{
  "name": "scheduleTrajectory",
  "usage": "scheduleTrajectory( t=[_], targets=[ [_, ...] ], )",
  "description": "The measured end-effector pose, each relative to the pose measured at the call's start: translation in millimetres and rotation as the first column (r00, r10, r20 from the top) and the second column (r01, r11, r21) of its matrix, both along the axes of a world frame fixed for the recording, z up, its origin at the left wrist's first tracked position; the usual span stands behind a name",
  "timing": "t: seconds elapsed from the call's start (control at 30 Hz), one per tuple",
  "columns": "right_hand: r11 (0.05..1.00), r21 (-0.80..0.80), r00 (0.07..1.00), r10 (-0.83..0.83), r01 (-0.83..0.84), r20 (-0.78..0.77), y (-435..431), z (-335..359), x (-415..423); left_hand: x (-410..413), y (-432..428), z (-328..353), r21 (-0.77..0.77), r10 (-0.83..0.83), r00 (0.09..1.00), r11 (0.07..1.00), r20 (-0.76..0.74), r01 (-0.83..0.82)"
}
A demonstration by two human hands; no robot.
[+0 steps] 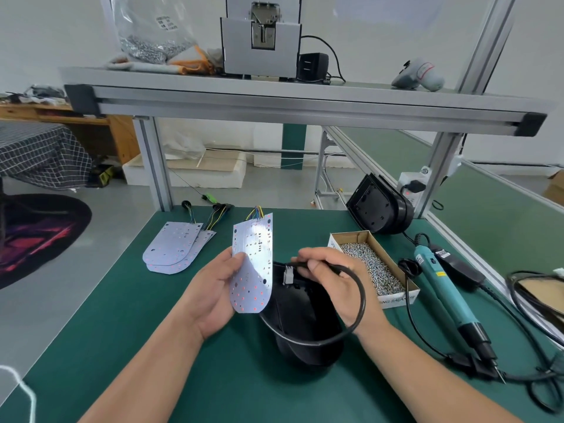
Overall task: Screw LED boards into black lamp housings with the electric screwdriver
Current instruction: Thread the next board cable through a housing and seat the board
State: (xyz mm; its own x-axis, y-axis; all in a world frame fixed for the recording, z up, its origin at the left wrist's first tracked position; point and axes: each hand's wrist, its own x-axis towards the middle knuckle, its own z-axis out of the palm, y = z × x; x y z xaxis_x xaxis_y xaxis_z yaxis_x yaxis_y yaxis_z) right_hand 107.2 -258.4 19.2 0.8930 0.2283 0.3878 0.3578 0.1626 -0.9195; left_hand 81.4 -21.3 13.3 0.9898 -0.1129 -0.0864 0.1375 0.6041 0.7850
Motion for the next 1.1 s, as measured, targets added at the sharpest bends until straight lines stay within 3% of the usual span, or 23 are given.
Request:
scheduleTrajectory(
  t=[0.17, 0.4, 0.6, 0.8, 0.9, 1.0, 1.1],
  targets=[
    [0.98, 0.197, 0.985, 0.061, -0.028, -0.16, 2, 2, 0, 0, 0, -1, -0.011, -0.01, 1.0, 1.0, -0.013, 0.01],
    [0.998, -0.01, 0.98, -0.068, 0.067, -0.185, -16, 8, 3, 2, 1, -2, -0.029, 0.006, 1.0, 1.0, -0.009, -0.006],
    [0.99, 0.074, 0.932, 0.141, -0.123, -0.334, -15, 5, 2, 2, 0, -1, -0.06, 0.0, 1.0, 0.998, -0.004, 0.0],
    [0.984, 0.127, 0.908, 0.163, -0.123, -0.387, -13, 6, 2, 1, 0, -1, -0.087, 0.002, 1.0, 0.996, -0.007, -0.003],
    [1.0, -0.006, 0.928, 0.007, -0.009, -0.372, -15, 7, 4, 1, 1, -1, -0.092, -0.008, 1.0, 0.996, -0.008, 0.008],
    [0.963, -0.249, 0.97, -0.151, 0.1, -0.193, -16, 7, 3, 1, 0, 0, -0.09, -0.008, 1.0, 0.996, -0.012, 0.007],
    [0.896, -0.418, 0.981, -0.186, 0.149, -0.05, -15, 9, 0, -1, -1, 1, -0.073, -0.003, 1.0, 0.997, -0.016, 0.002]
  ],
)
